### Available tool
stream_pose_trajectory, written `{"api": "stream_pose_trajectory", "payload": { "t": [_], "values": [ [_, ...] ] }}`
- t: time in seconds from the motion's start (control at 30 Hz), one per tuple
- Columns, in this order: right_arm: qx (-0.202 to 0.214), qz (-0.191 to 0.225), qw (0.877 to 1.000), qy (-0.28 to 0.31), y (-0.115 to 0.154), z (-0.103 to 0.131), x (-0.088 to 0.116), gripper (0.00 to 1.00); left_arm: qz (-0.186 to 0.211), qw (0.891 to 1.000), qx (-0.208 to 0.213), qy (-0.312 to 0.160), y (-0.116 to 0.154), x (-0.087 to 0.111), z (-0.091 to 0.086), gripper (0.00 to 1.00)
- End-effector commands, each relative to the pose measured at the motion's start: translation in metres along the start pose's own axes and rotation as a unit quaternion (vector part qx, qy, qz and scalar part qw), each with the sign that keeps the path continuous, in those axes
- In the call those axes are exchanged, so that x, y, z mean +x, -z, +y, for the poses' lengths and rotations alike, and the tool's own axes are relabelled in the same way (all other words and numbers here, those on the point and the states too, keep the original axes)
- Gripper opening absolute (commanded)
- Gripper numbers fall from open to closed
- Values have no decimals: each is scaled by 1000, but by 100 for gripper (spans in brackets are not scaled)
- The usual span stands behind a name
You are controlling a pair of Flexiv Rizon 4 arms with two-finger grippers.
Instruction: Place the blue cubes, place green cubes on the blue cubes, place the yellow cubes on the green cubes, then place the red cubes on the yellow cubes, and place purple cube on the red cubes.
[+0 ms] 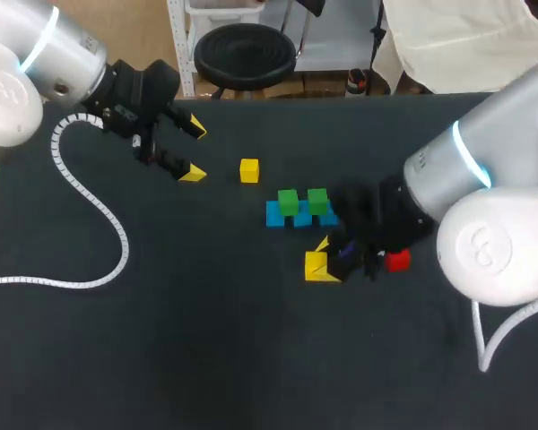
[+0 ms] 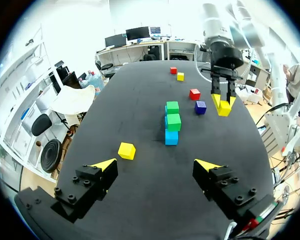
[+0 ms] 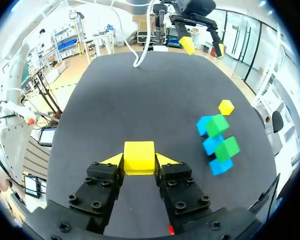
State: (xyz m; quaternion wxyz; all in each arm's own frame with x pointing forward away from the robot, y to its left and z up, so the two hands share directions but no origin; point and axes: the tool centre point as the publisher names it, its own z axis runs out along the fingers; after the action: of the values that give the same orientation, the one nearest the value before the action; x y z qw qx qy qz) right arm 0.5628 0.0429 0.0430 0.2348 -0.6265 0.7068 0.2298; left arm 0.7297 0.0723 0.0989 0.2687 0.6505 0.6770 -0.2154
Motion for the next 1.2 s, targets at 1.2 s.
{"api": "stream_pose_trajectory", "payload": {
  "t": [1.2],
  "values": [
    [24,-6,999,22,60,-22,-13,0,0,1000,1,-1,0,0,1,100]
  ]
}}
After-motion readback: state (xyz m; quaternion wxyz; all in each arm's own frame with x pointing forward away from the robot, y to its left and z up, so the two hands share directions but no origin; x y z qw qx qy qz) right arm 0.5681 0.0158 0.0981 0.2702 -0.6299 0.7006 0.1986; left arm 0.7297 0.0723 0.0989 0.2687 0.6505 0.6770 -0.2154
